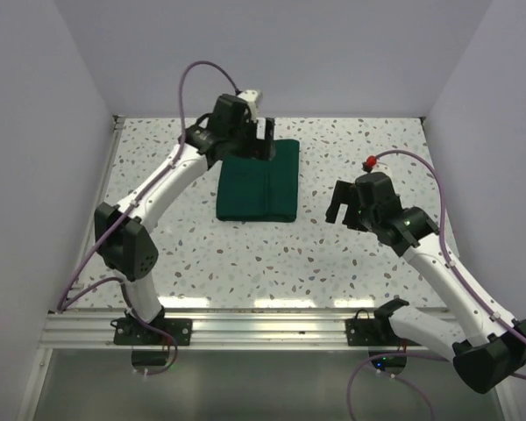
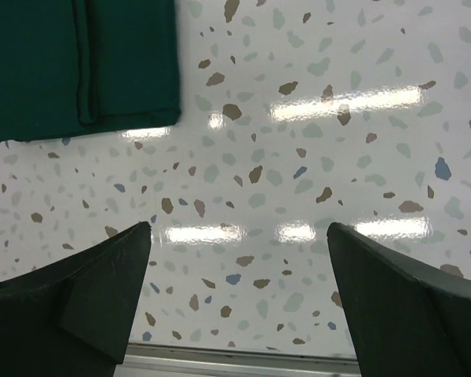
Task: Open and lay out the surgical kit
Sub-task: Open the surgical kit at the center of the board.
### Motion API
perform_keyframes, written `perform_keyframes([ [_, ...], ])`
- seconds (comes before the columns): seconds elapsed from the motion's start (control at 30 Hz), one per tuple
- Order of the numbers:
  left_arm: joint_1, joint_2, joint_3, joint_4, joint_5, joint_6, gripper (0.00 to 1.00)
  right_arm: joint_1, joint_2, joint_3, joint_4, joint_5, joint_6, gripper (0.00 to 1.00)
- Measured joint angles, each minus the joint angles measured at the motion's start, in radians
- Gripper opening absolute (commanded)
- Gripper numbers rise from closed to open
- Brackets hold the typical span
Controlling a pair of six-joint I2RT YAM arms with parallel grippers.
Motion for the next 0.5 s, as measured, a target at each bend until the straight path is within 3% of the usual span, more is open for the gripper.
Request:
perform_keyframes([
  [0.3,-0.218,0.150,0.007,-0.131,-0.323,0.043,1.00,0.000,-0.014,-0.009,-0.046,0.009,0.009,0.99],
  [0.5,-0.275,0.254,-0.013,-0.152,-0.392,0.044,1.00,0.000,-0.043,-0.013,-0.062,0.017,0.009,0.98],
])
